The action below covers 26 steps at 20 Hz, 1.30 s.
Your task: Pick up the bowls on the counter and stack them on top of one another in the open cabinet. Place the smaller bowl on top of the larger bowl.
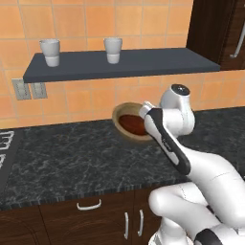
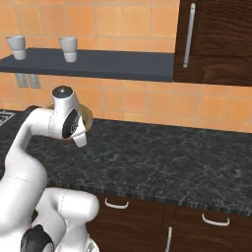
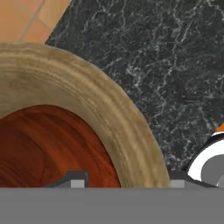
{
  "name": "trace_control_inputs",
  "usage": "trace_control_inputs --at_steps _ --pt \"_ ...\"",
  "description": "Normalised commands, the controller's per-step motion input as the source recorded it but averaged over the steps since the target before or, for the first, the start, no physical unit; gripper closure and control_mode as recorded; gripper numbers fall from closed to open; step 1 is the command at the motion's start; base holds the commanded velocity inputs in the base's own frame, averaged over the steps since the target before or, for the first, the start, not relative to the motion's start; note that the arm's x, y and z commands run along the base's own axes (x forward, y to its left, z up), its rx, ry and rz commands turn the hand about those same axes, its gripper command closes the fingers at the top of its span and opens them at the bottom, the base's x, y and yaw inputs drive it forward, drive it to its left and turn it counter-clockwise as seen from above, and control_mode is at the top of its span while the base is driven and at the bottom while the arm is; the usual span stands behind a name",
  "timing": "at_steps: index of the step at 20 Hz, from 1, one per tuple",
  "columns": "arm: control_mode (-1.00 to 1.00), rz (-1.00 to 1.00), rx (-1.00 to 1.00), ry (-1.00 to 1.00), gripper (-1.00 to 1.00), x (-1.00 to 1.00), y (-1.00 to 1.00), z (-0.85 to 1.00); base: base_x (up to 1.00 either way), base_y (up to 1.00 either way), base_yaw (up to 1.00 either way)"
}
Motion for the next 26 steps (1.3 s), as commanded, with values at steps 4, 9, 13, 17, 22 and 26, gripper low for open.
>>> trace_control_inputs --at_steps 4,9,13,17,22,26 --pt "-1.0 -0.31 0.2 -0.04 1.0 -0.85 -1.0 1.0 0.0 0.0 0.0" --pt "-1.0 -0.21 0.21 -0.17 1.0 -0.86 -1.0 1.0 0.0 0.0 0.0" --pt "-1.0 -0.17 0.24 -0.22 1.0 -0.66 -0.88 1.0 0.0 0.0 0.0" --pt "-1.0 -0.13 0.22 -0.21 1.0 -0.13 -0.59 1.0 0.0 0.0 0.0" --pt "-1.0 -0.05 0.12 -0.01 1.0 0.82 -0.19 0.67 0.0 0.0 0.0" --pt "-1.0 -0.05 0.0 0.04 1.0 0.99 0.0 0.77 0.0 0.0 0.0"
